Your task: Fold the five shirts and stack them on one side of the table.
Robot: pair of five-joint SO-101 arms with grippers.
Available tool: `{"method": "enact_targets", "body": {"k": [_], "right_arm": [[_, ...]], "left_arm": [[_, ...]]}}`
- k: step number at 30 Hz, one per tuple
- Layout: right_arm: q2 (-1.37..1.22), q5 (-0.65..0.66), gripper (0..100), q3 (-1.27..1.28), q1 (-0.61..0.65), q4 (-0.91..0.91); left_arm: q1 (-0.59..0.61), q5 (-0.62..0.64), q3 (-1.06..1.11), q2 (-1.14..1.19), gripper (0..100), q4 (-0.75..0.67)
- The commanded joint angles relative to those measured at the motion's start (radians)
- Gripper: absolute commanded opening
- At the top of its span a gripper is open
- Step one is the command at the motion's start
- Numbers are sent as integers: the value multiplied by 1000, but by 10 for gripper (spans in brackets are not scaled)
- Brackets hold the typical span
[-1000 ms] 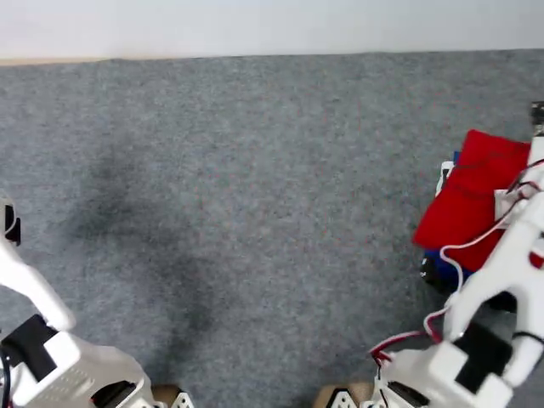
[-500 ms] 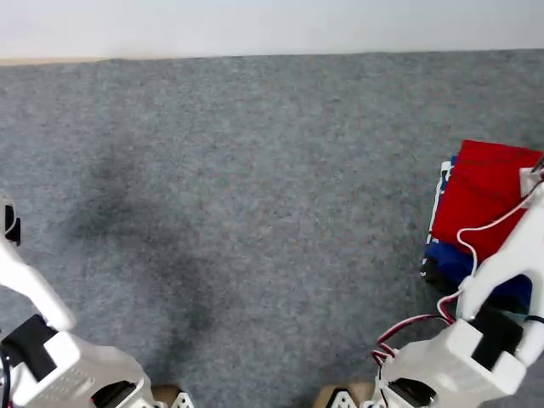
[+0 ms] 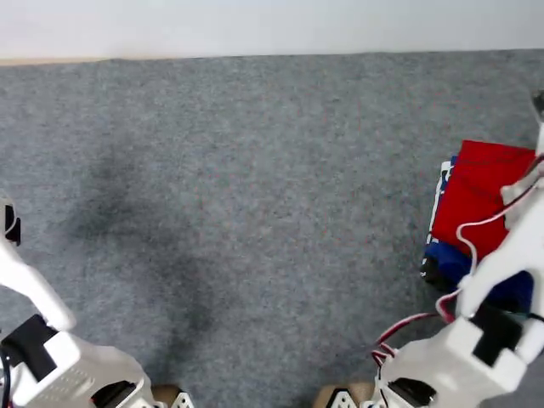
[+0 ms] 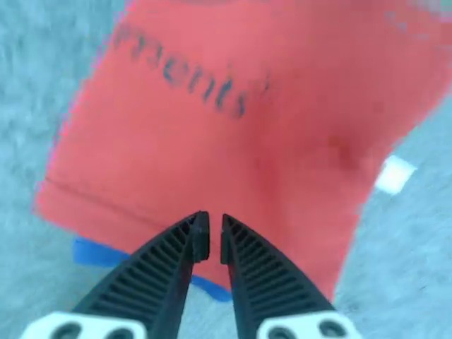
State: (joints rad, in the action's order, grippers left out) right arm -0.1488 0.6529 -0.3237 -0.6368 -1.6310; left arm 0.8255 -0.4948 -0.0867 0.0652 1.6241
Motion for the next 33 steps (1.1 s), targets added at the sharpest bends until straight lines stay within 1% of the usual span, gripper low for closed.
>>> {"method": "enact_targets", "body": {"k": [1,4,6,10,14,16,19,22,24,29,31,33], "right_arm": [[-93,0,9,-48,-82,-16],[-173,2,9,-52,-120,-31],[-177,18,9,-69,-122,-64],[-119,57,9,-181,-88,-137],[-61,57,9,-290,-45,-133],[-58,57,9,-311,-41,-76],[-94,61,9,-311,-64,87],[-191,63,9,-311,-101,240],[-272,63,9,-311,-131,295],[-403,63,9,-328,-176,325],[-387,57,9,-376,-168,292],[-351,57,9,-451,-134,223]], "left_arm": [[-12,-9,-8,-48,9,-15],[-12,-9,-8,-48,8,-15],[-12,-9,-8,-48,8,-15],[-12,-9,-8,-48,8,-15],[-12,-9,-8,-52,8,-14],[-12,-9,-8,-54,8,-14],[-12,-9,-8,-55,8,-12],[-12,-9,-8,-55,8,-14],[-12,-9,-8,-55,8,-14],[-12,-9,-8,-55,8,-6],[-12,-9,-8,-57,8,-6],[-12,-8,-10,-69,8,-3]]}}
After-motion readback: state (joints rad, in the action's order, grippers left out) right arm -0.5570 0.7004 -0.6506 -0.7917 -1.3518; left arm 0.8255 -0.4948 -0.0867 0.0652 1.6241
